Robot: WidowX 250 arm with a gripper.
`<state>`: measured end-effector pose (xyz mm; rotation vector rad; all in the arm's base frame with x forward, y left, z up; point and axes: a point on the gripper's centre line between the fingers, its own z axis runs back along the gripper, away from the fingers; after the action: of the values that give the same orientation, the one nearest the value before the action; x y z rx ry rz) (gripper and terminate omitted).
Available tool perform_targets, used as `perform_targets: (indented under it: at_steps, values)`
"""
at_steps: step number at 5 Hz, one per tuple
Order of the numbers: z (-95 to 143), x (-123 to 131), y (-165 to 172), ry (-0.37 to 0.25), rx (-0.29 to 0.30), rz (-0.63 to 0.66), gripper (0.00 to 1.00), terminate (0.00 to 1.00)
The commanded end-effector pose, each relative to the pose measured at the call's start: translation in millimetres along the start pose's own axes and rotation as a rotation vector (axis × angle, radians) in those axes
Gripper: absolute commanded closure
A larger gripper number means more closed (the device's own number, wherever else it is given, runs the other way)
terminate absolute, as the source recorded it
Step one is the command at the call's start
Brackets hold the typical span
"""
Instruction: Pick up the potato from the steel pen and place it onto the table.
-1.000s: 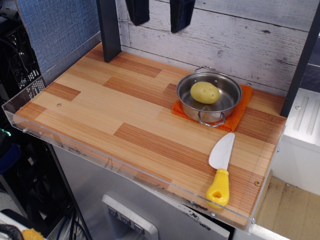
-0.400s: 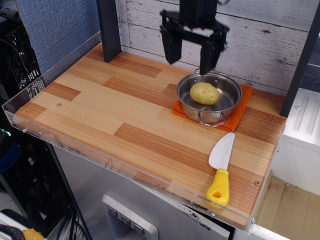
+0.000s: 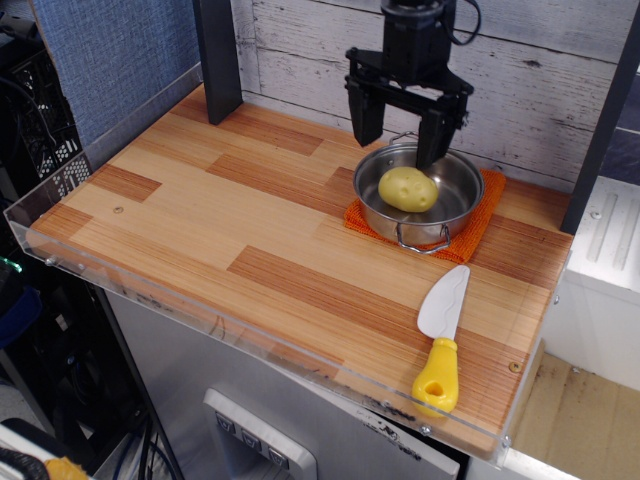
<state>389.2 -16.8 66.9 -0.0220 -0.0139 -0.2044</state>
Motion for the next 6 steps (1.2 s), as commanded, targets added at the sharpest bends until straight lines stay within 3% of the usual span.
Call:
perform_targets:
  at_steps: [1,3,6]
  values:
    - [9,16,-13,-0.057,0.016,-0.025,0.0,0.0]
    - [-12,15,-23,-0.006,-0.032,-0.023,0.0,0.0]
    - [-32,4,-20,0.08,-0.028,-0.026,0.0,0.0]
